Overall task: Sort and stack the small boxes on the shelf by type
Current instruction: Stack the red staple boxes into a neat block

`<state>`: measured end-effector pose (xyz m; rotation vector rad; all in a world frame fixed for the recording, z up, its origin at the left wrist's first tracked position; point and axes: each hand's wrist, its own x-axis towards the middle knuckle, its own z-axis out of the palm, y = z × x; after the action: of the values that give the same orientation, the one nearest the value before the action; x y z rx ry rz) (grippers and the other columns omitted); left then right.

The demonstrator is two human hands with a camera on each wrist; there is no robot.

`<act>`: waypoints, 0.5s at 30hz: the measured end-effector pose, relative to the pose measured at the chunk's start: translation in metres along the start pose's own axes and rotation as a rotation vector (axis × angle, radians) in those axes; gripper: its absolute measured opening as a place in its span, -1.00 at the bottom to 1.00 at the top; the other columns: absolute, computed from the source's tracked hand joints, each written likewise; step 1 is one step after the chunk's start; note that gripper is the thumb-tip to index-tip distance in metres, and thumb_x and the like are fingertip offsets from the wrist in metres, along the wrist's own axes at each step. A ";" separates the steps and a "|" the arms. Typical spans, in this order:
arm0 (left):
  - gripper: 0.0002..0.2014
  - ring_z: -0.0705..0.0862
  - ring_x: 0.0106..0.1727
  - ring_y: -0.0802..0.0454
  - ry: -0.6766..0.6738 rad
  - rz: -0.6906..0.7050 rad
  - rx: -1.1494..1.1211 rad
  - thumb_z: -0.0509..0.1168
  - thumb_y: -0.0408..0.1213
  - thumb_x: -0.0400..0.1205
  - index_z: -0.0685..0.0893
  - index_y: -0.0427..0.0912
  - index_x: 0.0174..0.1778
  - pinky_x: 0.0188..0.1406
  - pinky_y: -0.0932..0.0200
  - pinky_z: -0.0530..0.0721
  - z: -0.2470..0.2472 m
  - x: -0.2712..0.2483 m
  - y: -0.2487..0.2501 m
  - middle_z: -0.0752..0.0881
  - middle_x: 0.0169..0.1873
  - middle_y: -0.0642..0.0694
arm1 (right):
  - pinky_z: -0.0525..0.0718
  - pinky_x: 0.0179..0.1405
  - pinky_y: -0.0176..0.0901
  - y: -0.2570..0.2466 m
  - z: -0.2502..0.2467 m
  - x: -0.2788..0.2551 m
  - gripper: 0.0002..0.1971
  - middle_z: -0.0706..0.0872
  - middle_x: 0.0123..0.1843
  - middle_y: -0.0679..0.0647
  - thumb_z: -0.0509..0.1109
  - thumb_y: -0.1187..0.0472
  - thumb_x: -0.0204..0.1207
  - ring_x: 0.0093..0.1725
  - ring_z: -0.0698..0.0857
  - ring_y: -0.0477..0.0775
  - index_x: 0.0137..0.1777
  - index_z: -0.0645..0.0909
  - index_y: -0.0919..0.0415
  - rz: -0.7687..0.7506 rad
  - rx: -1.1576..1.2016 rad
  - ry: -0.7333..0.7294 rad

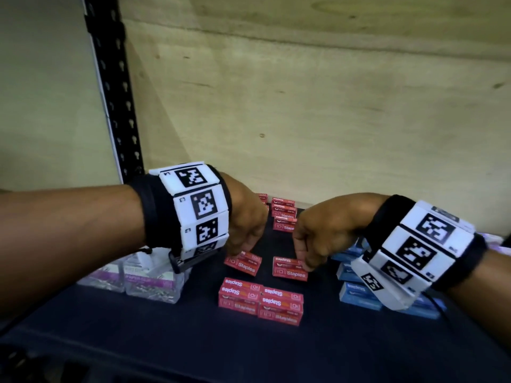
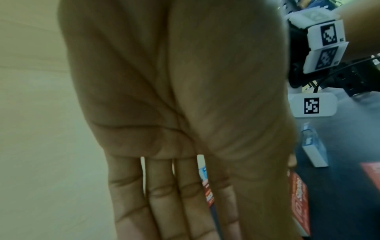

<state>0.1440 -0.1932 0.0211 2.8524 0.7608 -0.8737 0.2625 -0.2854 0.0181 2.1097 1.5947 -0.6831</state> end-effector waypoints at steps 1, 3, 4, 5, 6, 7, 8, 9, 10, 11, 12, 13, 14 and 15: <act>-0.75 0.57 -0.31 0.26 0.012 0.012 0.021 0.47 -0.32 0.56 0.75 -0.12 0.16 -0.19 0.29 0.61 0.000 -0.004 0.001 0.64 -0.33 0.16 | 0.72 0.25 -0.03 0.000 0.004 -0.003 -0.86 0.84 0.10 0.11 0.50 0.16 0.54 0.15 0.78 0.08 0.08 0.73 0.07 -0.013 -0.004 -0.004; -0.73 0.58 -0.33 0.29 -0.004 0.040 0.045 0.49 -0.32 0.54 0.76 -0.11 0.16 -0.19 0.31 0.61 0.005 -0.009 -0.001 0.65 -0.35 0.19 | 0.72 0.26 -0.05 -0.001 0.010 -0.011 -0.84 0.84 0.12 0.09 0.49 0.15 0.56 0.15 0.78 0.06 0.11 0.73 0.08 -0.027 0.023 -0.024; -0.74 0.59 -0.31 0.29 -0.014 0.045 0.046 0.50 -0.31 0.53 0.76 -0.10 0.14 -0.16 0.28 0.63 0.008 -0.011 -0.002 0.67 -0.33 0.18 | 0.72 0.26 -0.05 -0.001 0.012 -0.014 -0.84 0.83 0.12 0.09 0.49 0.16 0.57 0.15 0.78 0.06 0.12 0.73 0.08 -0.032 0.028 -0.023; -0.75 0.62 -0.27 0.25 -0.018 0.046 0.054 0.52 -0.29 0.52 0.75 -0.08 0.11 -0.10 0.23 0.66 0.010 -0.013 -0.003 0.70 -0.29 0.14 | 0.72 0.27 -0.05 -0.001 0.014 -0.017 -0.84 0.83 0.13 0.08 0.49 0.16 0.57 0.16 0.78 0.05 0.12 0.74 0.08 -0.035 0.024 -0.018; -0.76 0.67 -0.21 0.19 -0.011 0.049 0.043 0.52 -0.28 0.52 0.75 -0.07 0.09 -0.04 0.18 0.68 0.013 -0.014 -0.004 0.72 -0.26 0.11 | 0.71 0.27 -0.05 -0.001 0.015 -0.019 -0.85 0.83 0.13 0.08 0.49 0.16 0.57 0.16 0.78 0.05 0.12 0.74 0.07 -0.040 0.023 -0.019; -0.77 0.70 -0.13 0.13 0.000 0.056 0.035 0.52 -0.28 0.52 0.75 -0.06 0.07 0.02 0.14 0.70 0.015 -0.013 -0.006 0.73 -0.26 0.11 | 0.71 0.28 -0.05 -0.001 0.017 -0.021 -0.85 0.83 0.14 0.07 0.48 0.16 0.57 0.16 0.78 0.04 0.12 0.74 0.06 -0.045 0.020 -0.021; -0.77 0.74 -0.05 0.10 0.000 0.061 0.031 0.52 -0.28 0.52 0.74 -0.05 0.07 0.08 0.12 0.70 0.016 -0.015 -0.007 0.73 -0.27 0.13 | 0.71 0.29 -0.05 -0.001 0.018 -0.024 -0.85 0.83 0.14 0.07 0.48 0.16 0.58 0.16 0.77 0.03 0.12 0.74 0.06 -0.049 0.019 -0.022; -0.78 0.75 0.01 0.08 -0.006 0.067 0.029 0.51 -0.29 0.52 0.74 -0.05 0.07 0.11 0.12 0.71 0.018 -0.017 -0.007 0.72 -0.29 0.16 | 0.70 0.30 -0.05 -0.001 0.019 -0.025 -0.84 0.83 0.14 0.06 0.48 0.15 0.58 0.16 0.77 0.01 0.13 0.73 0.07 -0.053 0.020 -0.025; -0.78 0.76 0.05 0.09 -0.009 0.075 0.025 0.50 -0.30 0.53 0.74 -0.04 0.08 0.12 0.13 0.71 0.019 -0.018 -0.007 0.73 -0.30 0.18 | 0.69 0.31 -0.05 -0.001 0.020 -0.027 -0.83 0.83 0.14 0.04 0.48 0.13 0.58 0.16 0.76 -0.01 0.15 0.73 0.07 -0.059 0.020 -0.023; -0.77 0.76 0.06 0.10 -0.016 0.081 0.013 0.50 -0.30 0.53 0.74 -0.02 0.08 0.12 0.14 0.71 0.020 -0.019 -0.009 0.73 -0.30 0.20 | 0.68 0.32 -0.04 -0.002 0.020 -0.029 -0.80 0.83 0.14 0.02 0.48 0.11 0.58 0.16 0.76 -0.02 0.17 0.73 0.07 -0.067 0.018 -0.018; -0.76 0.76 0.03 0.12 -0.026 0.087 0.007 0.50 -0.31 0.52 0.74 -0.01 0.08 0.09 0.16 0.71 0.020 -0.020 -0.010 0.74 -0.30 0.19 | 0.68 0.32 -0.04 -0.002 0.021 -0.031 -0.79 0.83 0.14 0.01 0.48 0.10 0.58 0.17 0.76 -0.03 0.18 0.72 0.07 -0.076 0.019 -0.013; -0.74 0.76 -0.02 0.15 -0.032 0.093 0.001 0.51 -0.33 0.52 0.74 -0.01 0.09 0.02 0.20 0.71 0.021 -0.020 -0.011 0.76 -0.26 0.18 | 0.67 0.33 -0.03 -0.002 0.022 -0.032 -0.78 0.83 0.13 -0.01 0.48 0.09 0.58 0.17 0.76 -0.03 0.19 0.71 0.06 -0.082 0.022 -0.014; -0.71 0.74 -0.09 0.19 -0.039 0.100 -0.004 0.51 -0.36 0.51 0.74 -0.01 0.12 -0.05 0.25 0.69 0.021 -0.021 -0.012 0.78 -0.19 0.15 | 0.67 0.33 -0.04 -0.002 0.022 -0.033 -0.77 0.83 0.13 -0.03 0.49 0.08 0.58 0.17 0.76 -0.04 0.20 0.71 0.05 -0.090 0.020 -0.019; -0.67 0.70 -0.15 0.23 -0.048 0.102 -0.007 0.51 -0.39 0.51 0.73 -0.02 0.16 -0.06 0.26 0.68 0.022 -0.022 -0.014 0.80 -0.10 0.10 | 0.67 0.33 -0.04 -0.003 0.022 -0.033 -0.76 0.83 0.12 -0.04 0.49 0.08 0.57 0.17 0.76 -0.04 0.21 0.71 0.04 -0.096 0.018 -0.023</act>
<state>0.1110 -0.1951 0.0158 2.8242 0.6059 -0.9199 0.2493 -0.3234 0.0205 2.0415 1.6920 -0.7533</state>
